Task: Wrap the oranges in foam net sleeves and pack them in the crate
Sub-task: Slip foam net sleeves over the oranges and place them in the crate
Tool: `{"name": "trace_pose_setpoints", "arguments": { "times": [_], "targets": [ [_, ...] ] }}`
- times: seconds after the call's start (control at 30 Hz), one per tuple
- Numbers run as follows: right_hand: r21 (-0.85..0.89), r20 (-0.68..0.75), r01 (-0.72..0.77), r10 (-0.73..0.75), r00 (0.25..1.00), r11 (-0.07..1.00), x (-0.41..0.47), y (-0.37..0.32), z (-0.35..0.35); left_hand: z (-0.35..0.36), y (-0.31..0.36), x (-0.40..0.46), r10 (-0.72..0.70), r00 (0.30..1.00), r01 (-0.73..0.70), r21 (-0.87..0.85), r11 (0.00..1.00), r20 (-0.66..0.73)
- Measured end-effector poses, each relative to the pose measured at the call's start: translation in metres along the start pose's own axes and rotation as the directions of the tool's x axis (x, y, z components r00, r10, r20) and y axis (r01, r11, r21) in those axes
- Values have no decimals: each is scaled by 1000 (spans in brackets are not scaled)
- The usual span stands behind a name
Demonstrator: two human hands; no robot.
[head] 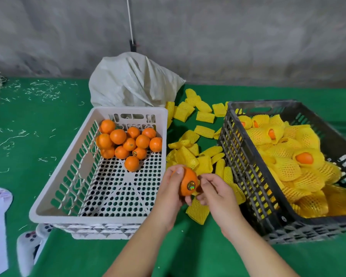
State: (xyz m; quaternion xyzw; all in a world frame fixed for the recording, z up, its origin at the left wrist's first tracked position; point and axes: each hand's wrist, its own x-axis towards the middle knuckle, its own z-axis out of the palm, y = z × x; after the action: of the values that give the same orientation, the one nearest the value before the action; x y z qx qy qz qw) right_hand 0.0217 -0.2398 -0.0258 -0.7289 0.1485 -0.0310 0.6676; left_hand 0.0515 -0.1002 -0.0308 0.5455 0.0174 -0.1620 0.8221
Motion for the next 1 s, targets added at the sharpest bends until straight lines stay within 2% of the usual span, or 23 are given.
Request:
{"name": "trace_pose_setpoints", "arguments": {
  "times": [0.07, 0.1, 0.13, 0.2, 0.23, 0.3, 0.37, 0.4, 0.43, 0.47, 0.53, 0.6, 0.63, 0.7, 0.8, 0.87, 1.0],
  "targets": [
    [-269, -52, 45, -62, 997, 962, 9, 28, -11, 3, 10, 9, 62, 997, -58, 81, 995, -53],
    [-455, -10, 33, -43, 999, 890, 14, 45, -15, 3, 16, 13, 98, 993, -90, 118, 989, -65],
    [-647, 81, 15, 49, 995, 762, 17, 61, -18, 1, 21, 16, 132, 989, -122, 142, 982, -64],
    [-874, 218, 22, 352, 910, 485, 20, 88, -21, -6, 25, 19, 173, 983, -164, 153, 975, -52],
    [-911, 255, 54, 458, 851, 408, 21, 98, -21, -10, 25, 20, 182, 982, -174, 140, 975, -45],
    [-937, 289, 109, 561, 776, 333, 23, 110, -21, -16, 21, 19, 206, 978, -202, 114, 973, -26],
    [-949, 283, 132, 591, 755, 285, 25, 117, -19, -17, 16, 21, 206, 978, -201, 128, 971, -27],
    [-951, 275, 131, 578, 768, 280, 25, 118, -17, -17, 15, 22, 199, 980, -193, 139, 971, -29],
    [-946, 270, 117, 531, 803, 303, 26, 117, -14, -17, 14, 23, 196, 980, -190, 143, 971, -28],
    [-924, 256, 82, 446, 858, 374, 26, 115, -12, -18, 13, 25, 197, 980, -191, 137, 972, -27],
    [-780, 156, -11, 212, 965, 626, 30, 106, -9, -17, 13, 28, 206, 978, -201, 114, 973, -34],
    [-488, -58, -68, 45, 997, 870, 31, 88, -6, -15, 13, 30, 203, 979, -197, 120, 973, -34],
    [-303, -168, -78, 27, 985, 950, 32, 77, -5, -14, 13, 30, 195, 981, -190, 136, 972, -24],
    [-26, -295, -57, 47, 954, 998, 36, 50, 0, -12, 12, 30, 167, 986, -168, 173, 971, 18],
    [100, -325, 56, -21, 945, 993, 43, 15, 10, -10, 14, 26, 122, 988, -138, 176, 975, 100],
    [57, -266, 106, -88, 960, 993, 44, 0, 15, -12, 16, 22, 76, 986, -101, 171, 980, 146],
    [-194, -134, 192, -220, 966, 962, 41, -12, 17, -17, 18, 17, 3, 973, -50, 198, 979, 229]
  ]
}}
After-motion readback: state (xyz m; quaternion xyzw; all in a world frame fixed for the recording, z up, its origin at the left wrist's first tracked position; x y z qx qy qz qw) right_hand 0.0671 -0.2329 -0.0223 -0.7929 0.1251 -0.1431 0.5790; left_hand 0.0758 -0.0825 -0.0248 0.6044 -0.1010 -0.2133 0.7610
